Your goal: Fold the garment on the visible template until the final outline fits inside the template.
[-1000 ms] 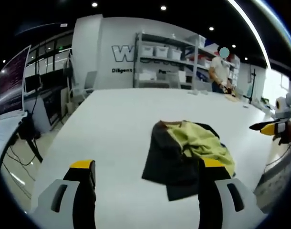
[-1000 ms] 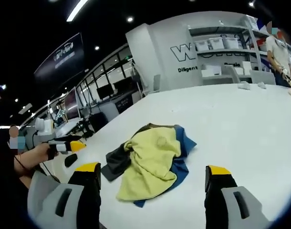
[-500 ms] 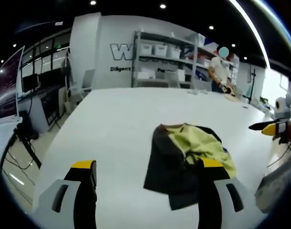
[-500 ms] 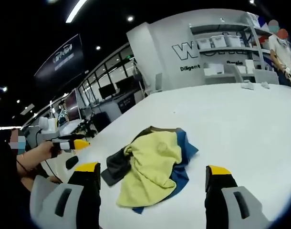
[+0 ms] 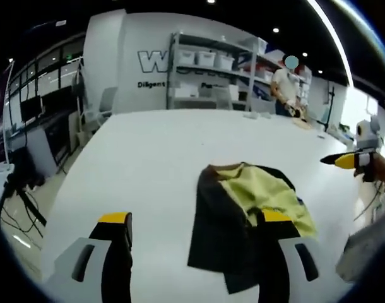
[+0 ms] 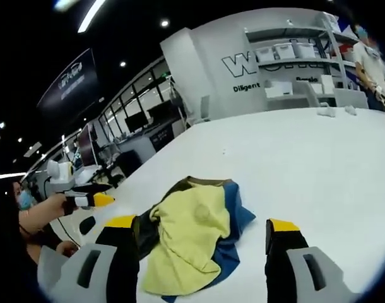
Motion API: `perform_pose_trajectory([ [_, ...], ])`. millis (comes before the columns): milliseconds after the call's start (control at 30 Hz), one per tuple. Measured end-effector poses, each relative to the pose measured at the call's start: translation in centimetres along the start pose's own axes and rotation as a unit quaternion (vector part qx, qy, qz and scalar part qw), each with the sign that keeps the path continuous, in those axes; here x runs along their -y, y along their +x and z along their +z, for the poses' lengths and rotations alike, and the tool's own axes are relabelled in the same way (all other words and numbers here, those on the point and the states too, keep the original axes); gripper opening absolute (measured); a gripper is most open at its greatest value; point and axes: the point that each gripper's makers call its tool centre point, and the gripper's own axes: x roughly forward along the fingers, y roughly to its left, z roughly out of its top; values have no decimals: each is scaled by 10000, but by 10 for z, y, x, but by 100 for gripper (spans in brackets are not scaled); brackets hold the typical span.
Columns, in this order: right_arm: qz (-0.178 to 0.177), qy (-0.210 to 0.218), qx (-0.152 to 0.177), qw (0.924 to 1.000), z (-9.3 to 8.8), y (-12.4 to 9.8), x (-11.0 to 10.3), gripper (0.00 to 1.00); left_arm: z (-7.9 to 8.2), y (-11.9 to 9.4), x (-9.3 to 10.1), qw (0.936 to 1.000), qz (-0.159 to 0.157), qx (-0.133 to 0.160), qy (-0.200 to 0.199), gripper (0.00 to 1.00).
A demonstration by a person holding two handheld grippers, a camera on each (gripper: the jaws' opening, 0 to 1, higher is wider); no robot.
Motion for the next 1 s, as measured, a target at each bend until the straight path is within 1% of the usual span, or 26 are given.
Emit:
perform_pose_trajectory([
  [67,60,-16,-61,10000,4,9,1,79,4,8,0,10000,-23,-12,7,72],
  [133,61,-80,-117,9999,7,18,4,79,6,17,-1,10000,-41,-39,47,68],
  [200,4,-322,-192,9993,8,24,8,78,7,24,-2,10000,-45,-65,55,65],
  [233,-29,-448,-231,9987,8,29,11,77,8,29,-2,9999,-50,-77,58,66],
  [300,-55,-477,-252,9985,9,35,14,75,8,36,-3,9999,-58,-91,82,65],
  [367,-95,-507,-304,9982,9,44,21,72,3,47,-4,9997,-95,-214,109,63],
  [400,-100,-522,-327,9981,8,47,22,70,2,48,-5,9996,-94,-235,103,62],
  [467,-83,-524,-346,9980,7,55,26,70,-2,57,-7,9995,-79,-278,117,61],
  [533,-85,-517,-430,9977,4,62,30,69,-6,66,-13,9994,56,-346,59,58],
  [600,-120,-501,-454,9976,3,70,34,68,-8,76,-13,9992,-18,-399,75,54],
  [667,-150,-490,-473,9976,1,77,38,67,-8,83,-13,9991,-21,-412,118,52],
  [767,-164,-464,-513,9975,-2,84,40,60,-11,90,-13,9989,-67,-451,78,52],
  [833,-181,-490,-524,9973,-5,91,41,53,-19,94,-11,9984,-83,-556,12,51],
  [867,-202,-498,-542,9971,-6,94,42,50,-24,96,-8,9978,-144,-642,22,50],
  [967,-329,-510,-650,9960,-13,102,48,42,-31,100,-1,9970,-239,-730,45,46],
  [1000,-303,-589,-676,9955,-15,105,48,40,-34,101,2,9967,-266,-757,72,44],
])
